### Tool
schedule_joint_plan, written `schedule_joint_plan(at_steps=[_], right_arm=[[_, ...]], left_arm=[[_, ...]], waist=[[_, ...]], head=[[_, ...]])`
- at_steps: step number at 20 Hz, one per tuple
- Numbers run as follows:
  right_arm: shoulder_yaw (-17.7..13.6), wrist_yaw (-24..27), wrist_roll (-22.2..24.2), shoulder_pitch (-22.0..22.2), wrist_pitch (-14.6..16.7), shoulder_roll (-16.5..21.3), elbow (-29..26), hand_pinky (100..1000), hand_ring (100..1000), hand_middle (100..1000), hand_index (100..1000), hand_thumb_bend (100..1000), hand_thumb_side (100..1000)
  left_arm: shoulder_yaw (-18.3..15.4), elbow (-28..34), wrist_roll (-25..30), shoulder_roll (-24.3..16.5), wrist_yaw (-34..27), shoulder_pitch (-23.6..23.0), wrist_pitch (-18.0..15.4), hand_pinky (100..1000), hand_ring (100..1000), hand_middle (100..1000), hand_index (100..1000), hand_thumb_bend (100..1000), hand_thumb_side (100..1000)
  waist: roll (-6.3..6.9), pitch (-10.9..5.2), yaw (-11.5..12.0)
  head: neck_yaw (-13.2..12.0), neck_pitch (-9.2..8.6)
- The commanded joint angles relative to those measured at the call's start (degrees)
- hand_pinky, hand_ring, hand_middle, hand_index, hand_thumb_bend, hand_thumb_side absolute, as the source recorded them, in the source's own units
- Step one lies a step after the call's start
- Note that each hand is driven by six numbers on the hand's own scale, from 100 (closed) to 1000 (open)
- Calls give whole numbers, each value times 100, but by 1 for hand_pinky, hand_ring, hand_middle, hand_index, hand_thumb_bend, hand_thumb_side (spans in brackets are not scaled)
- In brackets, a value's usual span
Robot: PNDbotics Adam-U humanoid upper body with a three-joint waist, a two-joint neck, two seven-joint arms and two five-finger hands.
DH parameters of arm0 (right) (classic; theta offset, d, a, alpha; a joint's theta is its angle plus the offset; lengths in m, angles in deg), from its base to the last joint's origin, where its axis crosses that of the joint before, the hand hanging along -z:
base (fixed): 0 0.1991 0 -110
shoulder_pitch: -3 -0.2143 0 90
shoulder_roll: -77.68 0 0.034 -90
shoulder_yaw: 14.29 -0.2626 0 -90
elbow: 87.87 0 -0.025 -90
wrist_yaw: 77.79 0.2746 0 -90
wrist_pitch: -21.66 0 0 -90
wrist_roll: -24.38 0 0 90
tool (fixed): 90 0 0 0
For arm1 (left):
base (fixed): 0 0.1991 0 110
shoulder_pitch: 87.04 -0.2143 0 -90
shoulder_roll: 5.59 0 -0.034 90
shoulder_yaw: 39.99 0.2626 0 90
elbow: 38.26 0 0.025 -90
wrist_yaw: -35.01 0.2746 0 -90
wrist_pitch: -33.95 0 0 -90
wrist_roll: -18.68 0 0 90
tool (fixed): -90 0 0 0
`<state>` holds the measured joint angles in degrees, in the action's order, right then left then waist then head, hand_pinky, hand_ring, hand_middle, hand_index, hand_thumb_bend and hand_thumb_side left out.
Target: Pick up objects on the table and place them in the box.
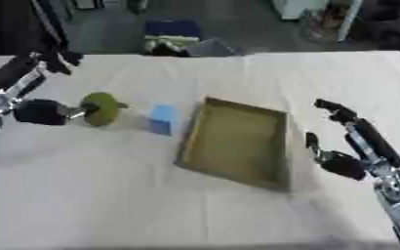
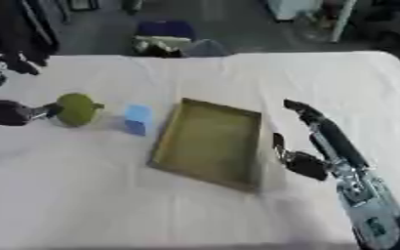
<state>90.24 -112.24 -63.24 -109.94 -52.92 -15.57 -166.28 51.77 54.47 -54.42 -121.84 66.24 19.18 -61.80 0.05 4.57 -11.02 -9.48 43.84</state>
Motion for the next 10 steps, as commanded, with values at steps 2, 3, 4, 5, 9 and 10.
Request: schedule_joint_plan(at_steps=[2, 3, 4, 5, 9, 10], right_arm=[[3, -30, 33, -64, 22, 134, -39, 880, 1000, 899, 1000, 100, 446], [7, -30, 37, -65, 26, 133, -35, 880, 1000, 899, 1000, 100, 442], [10, -29, 38, -66, 28, 135, -31, 880, 1000, 899, 1000, 100, 446], [14, -26, 41, -63, 31, 136, -28, 879, 1000, 899, 1000, 100, 449], [21, -10, 46, -54, 36, 138, -20, 879, 1000, 899, 1000, 100, 451], [21, -9, 46, -51, 37, 136, -20, 879, 1000, 899, 1000, 100, 450]], left_arm=[[387, -791, 229, -617, 212, 565, -224, 769, 741, 780, 917, 657, 503], [488, -1034, 279, -630, 282, 734, -270, 766, 740, 777, 913, 656, 498], [576, -1284, 325, -618, 348, 904, -335, 766, 739, 779, 916, 649, 491], [641, -1545, 358, -580, 426, 1072, -368, 762, 737, 776, 912, 630, 482], [817, -2381, 413, -309, 761, 1607, -557, 748, 714, 767, 905, 607, 474], [852, -2544, 430, -235, 853, 1702, -615, 747, 715, 766, 904, 603, 472]], waist=[[24, -85, -36], [28, -89, -49], [32, -92, -56], [34, -94, -63], [37, -101, -79], [36, -103, -82]], head=[[-11, 28], [-19, 28], [-26, 28], [-33, 28], [-56, 28], [-65, 28]])
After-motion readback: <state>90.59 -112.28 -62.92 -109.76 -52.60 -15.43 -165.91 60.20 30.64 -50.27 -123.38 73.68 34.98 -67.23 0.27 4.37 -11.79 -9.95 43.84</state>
